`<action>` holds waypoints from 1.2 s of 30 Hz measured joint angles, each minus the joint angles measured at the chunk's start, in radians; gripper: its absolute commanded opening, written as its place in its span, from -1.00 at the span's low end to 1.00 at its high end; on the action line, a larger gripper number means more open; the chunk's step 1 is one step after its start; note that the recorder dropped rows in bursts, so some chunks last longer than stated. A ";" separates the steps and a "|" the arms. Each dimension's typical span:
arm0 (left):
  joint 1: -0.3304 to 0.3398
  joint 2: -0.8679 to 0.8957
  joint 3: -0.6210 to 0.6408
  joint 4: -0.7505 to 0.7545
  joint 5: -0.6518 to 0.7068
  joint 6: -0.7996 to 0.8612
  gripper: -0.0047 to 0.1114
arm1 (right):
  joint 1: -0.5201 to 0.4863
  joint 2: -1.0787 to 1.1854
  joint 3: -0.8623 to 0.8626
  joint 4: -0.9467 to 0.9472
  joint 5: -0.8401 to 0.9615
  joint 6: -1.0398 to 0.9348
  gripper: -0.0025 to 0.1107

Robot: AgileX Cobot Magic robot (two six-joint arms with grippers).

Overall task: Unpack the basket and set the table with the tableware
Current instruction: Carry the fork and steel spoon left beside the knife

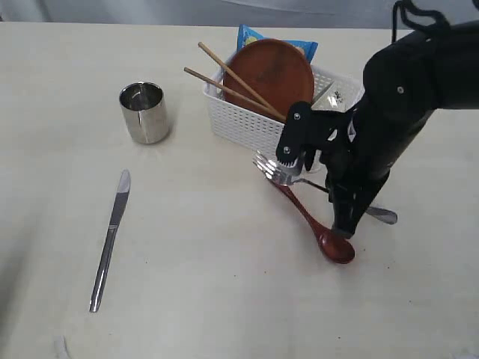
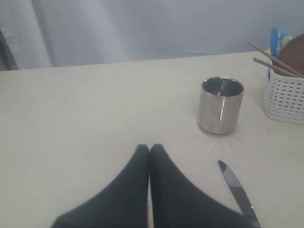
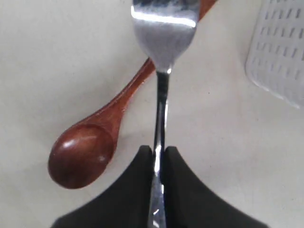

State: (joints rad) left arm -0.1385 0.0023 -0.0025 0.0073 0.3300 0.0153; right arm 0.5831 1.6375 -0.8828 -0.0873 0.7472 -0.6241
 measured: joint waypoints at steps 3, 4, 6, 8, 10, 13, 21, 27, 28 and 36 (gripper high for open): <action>0.000 0.000 0.000 0.000 0.000 0.000 -0.92 | 0.000 -0.047 0.000 0.087 0.026 0.047 -0.96; 0.000 0.000 0.000 0.000 0.000 0.000 -0.92 | 0.000 -0.059 0.000 0.113 0.040 0.058 -0.96; 0.000 0.000 0.000 0.000 0.000 0.000 -0.92 | 0.000 -0.084 0.000 0.198 0.073 0.085 -0.96; 0.000 0.000 0.000 0.000 0.000 0.000 -0.92 | 0.000 -0.099 0.000 0.293 0.110 0.114 -0.96; 0.000 0.000 0.000 0.000 0.000 0.000 -0.92 | 0.007 -0.102 0.000 0.423 0.145 0.140 -0.96; 0.000 0.000 0.000 0.000 0.000 0.000 -0.92 | 0.044 -0.102 0.000 0.615 0.153 0.166 -0.96; 0.000 0.000 0.000 0.000 0.000 0.000 -0.92 | 0.228 -0.046 0.000 0.878 -0.078 0.338 -0.96; 0.000 0.000 0.000 0.000 0.000 0.000 -0.92 | 0.327 0.087 0.000 1.038 -0.196 0.367 -0.96; 0.000 0.000 0.000 0.000 0.000 0.000 -0.92 | 0.337 0.111 -0.008 1.059 -0.210 0.367 -0.96; 0.000 0.000 0.000 0.000 0.000 0.000 -0.92 | 0.376 0.276 -0.168 1.109 -0.250 0.396 -0.96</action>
State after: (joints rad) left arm -0.1385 0.0023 -0.0025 0.0073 0.3300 0.0153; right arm 0.9587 1.9137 -1.0511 1.0216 0.4976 -0.2281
